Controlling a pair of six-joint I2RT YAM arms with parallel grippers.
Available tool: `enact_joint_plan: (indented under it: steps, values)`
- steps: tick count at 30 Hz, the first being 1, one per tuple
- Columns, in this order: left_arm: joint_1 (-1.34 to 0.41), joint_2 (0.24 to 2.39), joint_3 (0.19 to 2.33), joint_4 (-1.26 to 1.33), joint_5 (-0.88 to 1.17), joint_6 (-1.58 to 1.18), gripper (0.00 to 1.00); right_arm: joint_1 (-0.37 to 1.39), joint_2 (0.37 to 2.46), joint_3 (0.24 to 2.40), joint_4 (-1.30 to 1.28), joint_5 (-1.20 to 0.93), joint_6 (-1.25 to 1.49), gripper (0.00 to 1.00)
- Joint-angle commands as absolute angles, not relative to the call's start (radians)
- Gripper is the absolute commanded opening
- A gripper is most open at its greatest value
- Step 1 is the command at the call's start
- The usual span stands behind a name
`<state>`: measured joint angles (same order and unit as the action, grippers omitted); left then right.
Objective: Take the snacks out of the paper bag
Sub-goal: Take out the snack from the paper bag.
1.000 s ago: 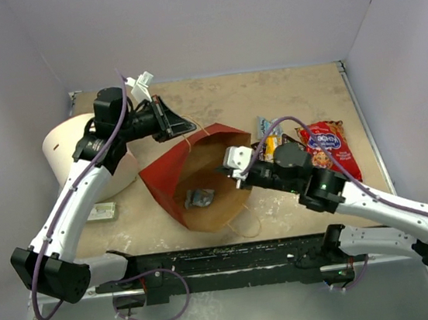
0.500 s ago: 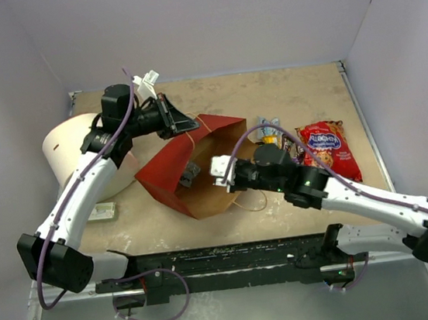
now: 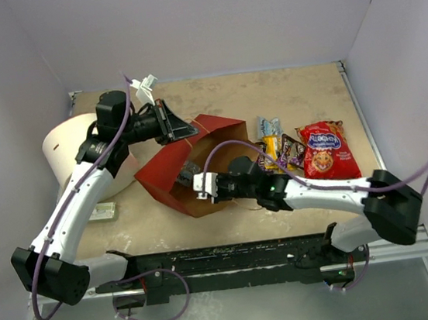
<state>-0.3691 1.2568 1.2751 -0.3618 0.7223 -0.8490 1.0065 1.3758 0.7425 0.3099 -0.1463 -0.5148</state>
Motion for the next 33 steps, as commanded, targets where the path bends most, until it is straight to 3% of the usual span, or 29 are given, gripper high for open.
enact_joint_plan:
  steps: [1,6,15,23,29,33]
  values:
    - [-0.375,1.213,1.274,-0.357,0.736,-0.791,0.00,1.003,1.515,0.831,0.339,-0.176,-0.665,0.18]
    - [-0.386,1.201,1.262,-0.374,0.739,-0.772,0.00,1.003,1.626,0.859,0.443,-0.162,-0.634,0.44]
    - [-0.403,1.189,1.252,-0.387,0.746,-0.791,0.00,1.004,1.809,0.938,0.537,-0.077,-0.762,0.64]
    - [-0.407,1.195,1.298,-0.443,0.757,-0.775,0.00,1.008,1.955,1.028,0.685,-0.006,-0.842,0.67]
    - [-0.407,1.211,1.332,-0.494,0.761,-0.752,0.00,1.009,2.035,1.070,0.720,-0.100,-1.000,0.66]
    - [-0.407,1.220,1.337,-0.524,0.750,-0.749,0.00,1.009,2.084,1.117,0.710,-0.115,-1.021,0.61]
